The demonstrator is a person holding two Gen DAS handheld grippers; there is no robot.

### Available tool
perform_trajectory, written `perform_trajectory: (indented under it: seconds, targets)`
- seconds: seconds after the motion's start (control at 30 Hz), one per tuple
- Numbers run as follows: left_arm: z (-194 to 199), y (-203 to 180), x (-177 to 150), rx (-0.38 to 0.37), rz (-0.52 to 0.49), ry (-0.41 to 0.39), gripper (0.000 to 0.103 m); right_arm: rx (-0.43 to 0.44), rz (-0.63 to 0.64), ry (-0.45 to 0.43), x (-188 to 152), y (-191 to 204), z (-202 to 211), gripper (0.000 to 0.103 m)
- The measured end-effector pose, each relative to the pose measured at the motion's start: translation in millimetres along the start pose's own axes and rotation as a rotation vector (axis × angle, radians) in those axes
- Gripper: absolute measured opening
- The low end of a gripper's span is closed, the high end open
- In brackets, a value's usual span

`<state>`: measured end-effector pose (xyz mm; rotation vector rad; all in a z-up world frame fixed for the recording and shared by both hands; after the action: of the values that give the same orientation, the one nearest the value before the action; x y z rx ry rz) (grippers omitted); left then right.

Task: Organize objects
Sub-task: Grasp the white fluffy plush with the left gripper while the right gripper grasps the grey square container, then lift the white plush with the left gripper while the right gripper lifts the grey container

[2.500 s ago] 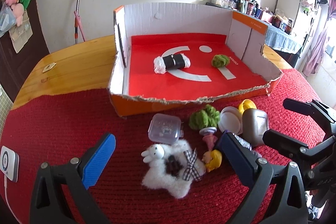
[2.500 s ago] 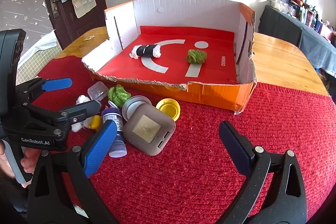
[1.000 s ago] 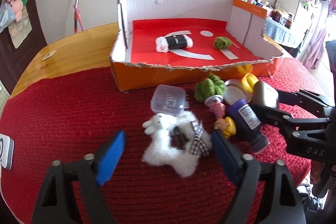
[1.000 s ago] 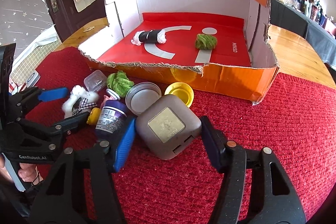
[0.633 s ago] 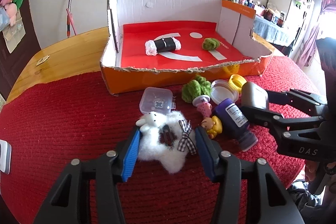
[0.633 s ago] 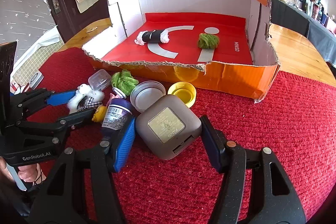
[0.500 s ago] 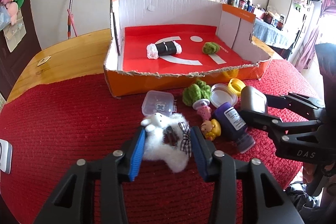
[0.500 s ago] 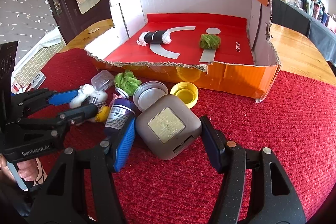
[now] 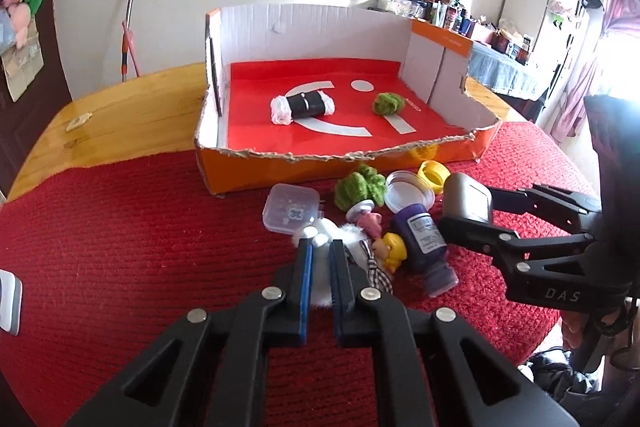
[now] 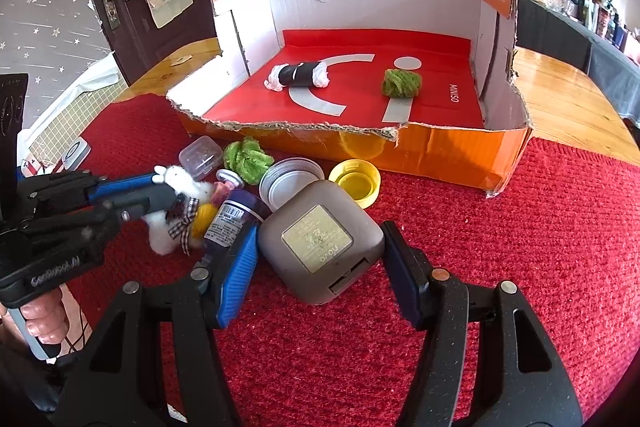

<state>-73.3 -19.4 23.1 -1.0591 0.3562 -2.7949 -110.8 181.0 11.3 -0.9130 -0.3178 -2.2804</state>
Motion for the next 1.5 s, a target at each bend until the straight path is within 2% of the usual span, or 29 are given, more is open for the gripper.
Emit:
perform_trajectory:
  seconds: [0.17, 0.33, 1.5]
  targets:
    - [-10, 7, -1, 0.021, 0.028, 0.035, 0.008, 0.006, 0.001, 0.003, 0, 0, -1, 0.059]
    - [-2, 3, 1, 0.015, 0.011, 0.004, 0.008, 0.008, 0.004, -0.004, 0, 1, 0, 0.059]
    - [17, 7, 11, -0.007, 0.039, -0.037, 0.006, 0.014, 0.009, -0.038, 7, 2, 10, 0.059]
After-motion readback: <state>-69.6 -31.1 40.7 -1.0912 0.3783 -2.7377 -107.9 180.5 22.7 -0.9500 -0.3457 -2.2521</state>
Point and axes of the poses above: each gripper's, at about its wrist camera, not at the fingertips, and z roughly against the way its jaws point, y to its left, x to its top, the point moved 1 cm from there along -z, roughly the way its jaws point, and after that the axes turned 13 degrees about z, right-handed, at the moved point
